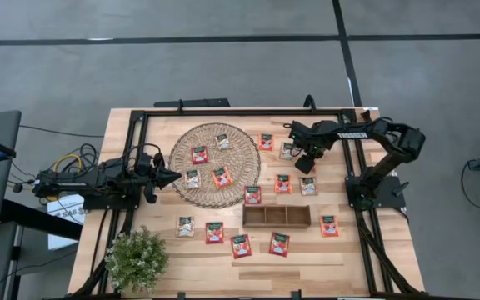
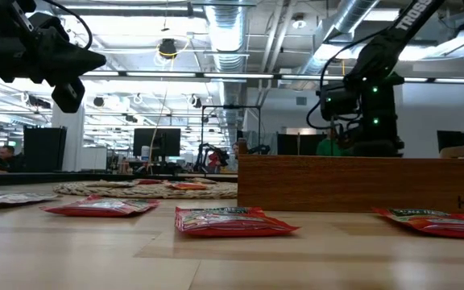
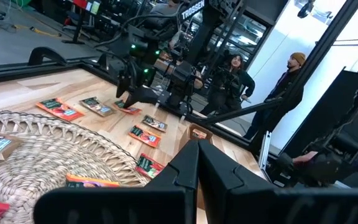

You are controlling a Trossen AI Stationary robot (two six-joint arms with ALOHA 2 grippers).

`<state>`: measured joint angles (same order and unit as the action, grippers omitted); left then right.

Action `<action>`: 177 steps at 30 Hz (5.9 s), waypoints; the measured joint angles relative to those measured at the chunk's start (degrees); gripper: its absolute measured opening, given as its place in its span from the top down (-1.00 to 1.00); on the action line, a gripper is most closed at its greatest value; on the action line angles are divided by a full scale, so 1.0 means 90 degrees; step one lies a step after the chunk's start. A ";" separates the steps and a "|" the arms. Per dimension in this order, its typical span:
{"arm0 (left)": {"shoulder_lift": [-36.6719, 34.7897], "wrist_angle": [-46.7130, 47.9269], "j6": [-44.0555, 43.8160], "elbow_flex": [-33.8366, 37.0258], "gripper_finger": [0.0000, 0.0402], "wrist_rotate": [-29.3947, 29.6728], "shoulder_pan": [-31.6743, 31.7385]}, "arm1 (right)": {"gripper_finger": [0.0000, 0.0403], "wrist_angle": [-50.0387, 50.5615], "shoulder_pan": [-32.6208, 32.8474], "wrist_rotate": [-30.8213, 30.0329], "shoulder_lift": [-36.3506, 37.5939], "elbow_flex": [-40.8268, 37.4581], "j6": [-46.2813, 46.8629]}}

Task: Pick & Place Tea
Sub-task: Put the orange tea bag into the right section of the wooden organizer

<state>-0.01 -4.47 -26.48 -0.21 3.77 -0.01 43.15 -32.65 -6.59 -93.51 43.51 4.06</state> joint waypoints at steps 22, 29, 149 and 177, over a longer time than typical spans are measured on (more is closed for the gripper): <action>0.0000 0.0002 0.0001 0.0000 1.00 -0.0001 -0.0001 | 0.29 -0.0112 -0.0329 0.0742 0.0171 -0.0117 0.0064; 0.0000 0.0002 0.0002 0.0000 1.00 -0.0001 -0.0002 | 0.65 -0.0114 -0.0288 0.0721 0.0249 -0.0148 0.0220; 0.0000 0.0193 -0.0012 0.0000 1.00 -0.0621 0.0000 | 1.00 0.5116 0.7694 -0.3136 -0.2145 0.3829 0.7771; 0.0000 0.0194 -0.0010 0.0002 1.00 -0.0685 0.0000 | 1.00 0.4829 0.7692 -0.3261 -0.2145 0.3769 0.7666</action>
<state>-0.01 -2.72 -26.57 -0.19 -2.39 -0.01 86.61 36.58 -35.94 -112.81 77.43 73.05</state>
